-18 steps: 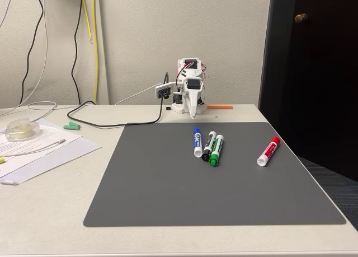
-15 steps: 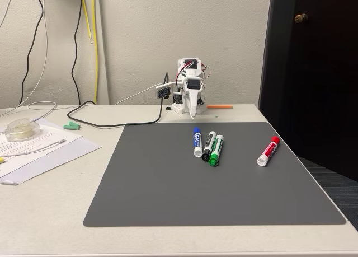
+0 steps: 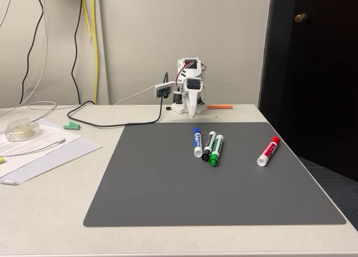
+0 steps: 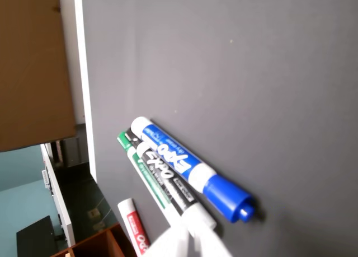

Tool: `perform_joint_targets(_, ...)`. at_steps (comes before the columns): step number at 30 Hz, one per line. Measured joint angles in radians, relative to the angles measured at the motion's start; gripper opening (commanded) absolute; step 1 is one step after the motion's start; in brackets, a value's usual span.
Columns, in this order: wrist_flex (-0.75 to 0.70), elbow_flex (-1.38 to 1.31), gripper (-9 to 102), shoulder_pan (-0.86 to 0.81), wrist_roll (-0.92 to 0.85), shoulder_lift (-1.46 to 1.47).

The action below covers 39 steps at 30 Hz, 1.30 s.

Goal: Pick up the red marker.

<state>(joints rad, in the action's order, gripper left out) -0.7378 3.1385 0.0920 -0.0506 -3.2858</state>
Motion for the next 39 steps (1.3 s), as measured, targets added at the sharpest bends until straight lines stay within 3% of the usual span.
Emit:
perform_joint_targets(35, 0.000, 0.000, 0, 0.000, 0.000, 0.000)
perform_joint_targets(39, 0.058, 0.000, 0, -0.006, -0.006, 0.000)
